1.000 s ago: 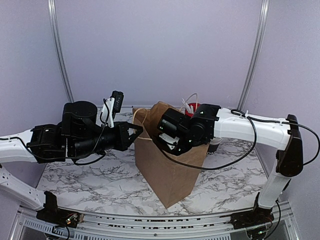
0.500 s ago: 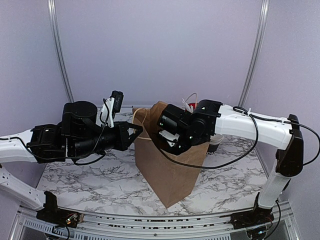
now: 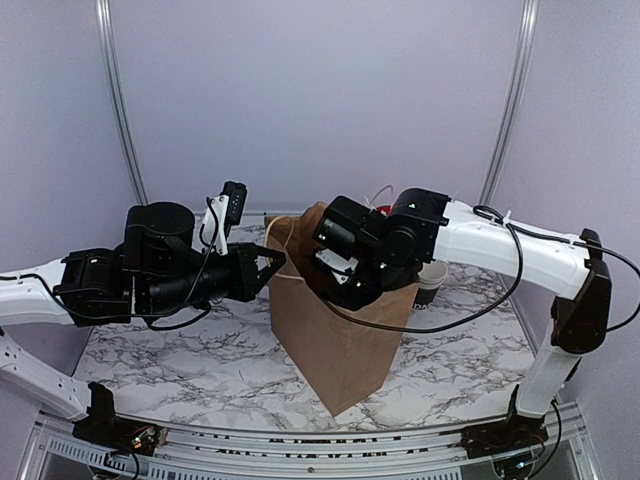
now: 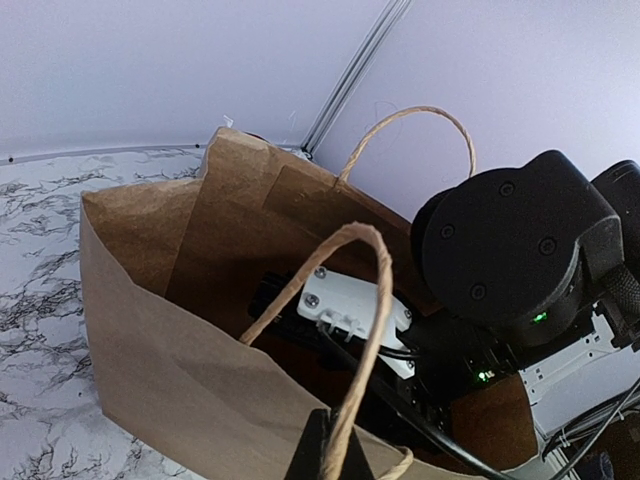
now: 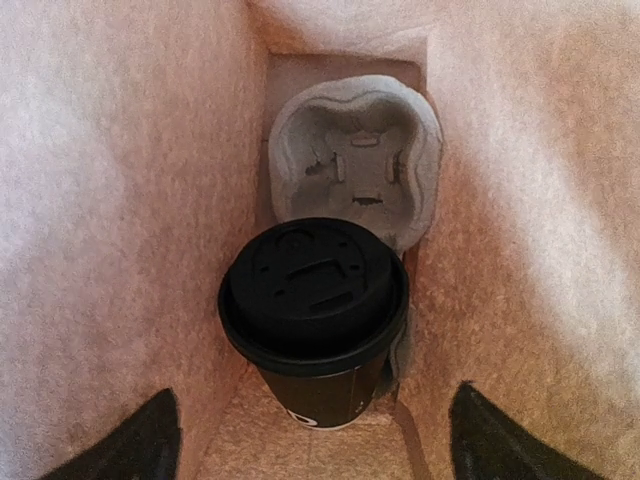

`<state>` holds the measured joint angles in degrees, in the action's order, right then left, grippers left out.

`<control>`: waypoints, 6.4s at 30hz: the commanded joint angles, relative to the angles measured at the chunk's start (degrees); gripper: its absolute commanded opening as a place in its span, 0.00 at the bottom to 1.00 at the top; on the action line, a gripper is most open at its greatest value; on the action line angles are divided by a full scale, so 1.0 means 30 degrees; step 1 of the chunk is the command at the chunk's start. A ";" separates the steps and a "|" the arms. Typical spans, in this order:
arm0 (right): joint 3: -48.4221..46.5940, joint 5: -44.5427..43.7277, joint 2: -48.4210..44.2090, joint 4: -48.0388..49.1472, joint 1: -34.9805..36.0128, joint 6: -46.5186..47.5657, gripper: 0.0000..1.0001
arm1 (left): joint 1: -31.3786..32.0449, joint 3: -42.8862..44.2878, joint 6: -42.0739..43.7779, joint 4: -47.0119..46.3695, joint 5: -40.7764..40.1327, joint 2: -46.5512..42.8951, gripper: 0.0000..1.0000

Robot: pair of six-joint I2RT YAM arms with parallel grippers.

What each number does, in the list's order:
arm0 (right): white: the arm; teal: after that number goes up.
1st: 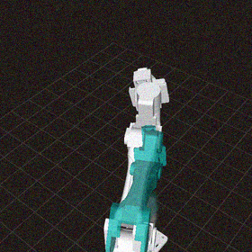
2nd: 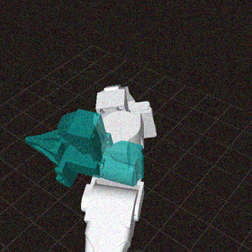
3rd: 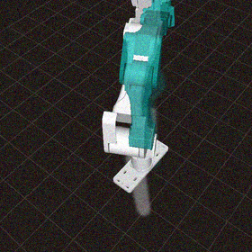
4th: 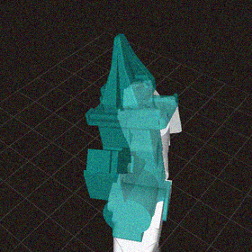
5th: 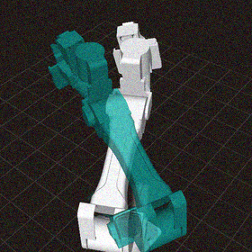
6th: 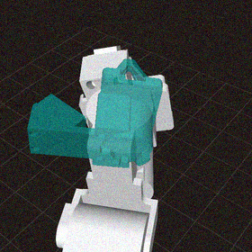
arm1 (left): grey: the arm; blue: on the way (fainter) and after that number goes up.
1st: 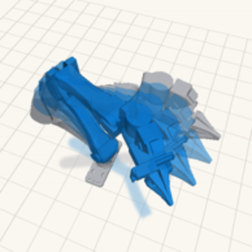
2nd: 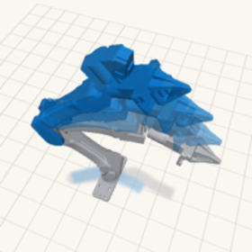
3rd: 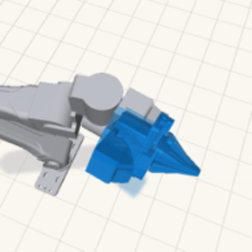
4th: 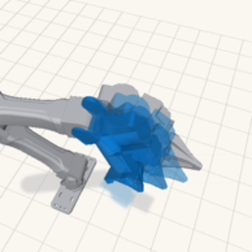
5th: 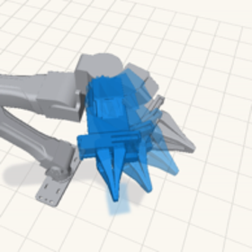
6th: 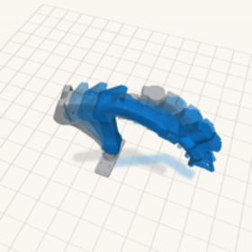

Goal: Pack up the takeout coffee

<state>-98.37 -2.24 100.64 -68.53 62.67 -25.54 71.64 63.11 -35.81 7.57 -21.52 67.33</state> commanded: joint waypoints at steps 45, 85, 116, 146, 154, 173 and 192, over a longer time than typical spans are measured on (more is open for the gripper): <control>-0.7249 -0.3585 -0.0280 -0.1094 0.0319 0.0618 1.00 | 0.0086 0.0638 0.0539 -0.0444 -0.0601 -0.0685 0.17; -0.1402 -0.6549 -0.7555 0.8265 -0.4557 0.2105 1.00 | 0.0086 0.0761 0.2019 -0.1954 -0.3162 -0.3425 0.99; 1.0830 0.1088 -1.1167 1.4788 -1.2943 0.3283 0.96 | -0.2220 0.1056 -0.2164 0.3669 -0.6709 -0.3676 0.99; 0.7557 0.6547 -0.2569 1.9421 -1.4287 0.7057 0.65 | -0.3532 0.2290 -0.4396 0.7261 -0.6773 -0.2596 0.99; 0.6186 0.5832 -0.0720 1.9620 -1.4252 0.6702 0.51 | -0.3539 0.2393 -0.4184 0.7253 -0.6855 -0.2614 0.99; 0.3805 0.2500 0.1375 1.9269 -1.3796 0.6706 0.33 | -0.3565 0.2317 -0.4029 0.7195 -0.7029 -0.3045 0.99; 0.3954 -0.1037 0.0843 1.9515 -1.2692 0.7773 0.00 | -0.3563 0.1289 -0.4099 0.6309 -0.7119 -0.3473 0.99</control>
<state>-84.64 -2.33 104.31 -10.70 24.14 -3.14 61.21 67.90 -48.49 27.77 -41.67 58.28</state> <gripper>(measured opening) 0.013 0.992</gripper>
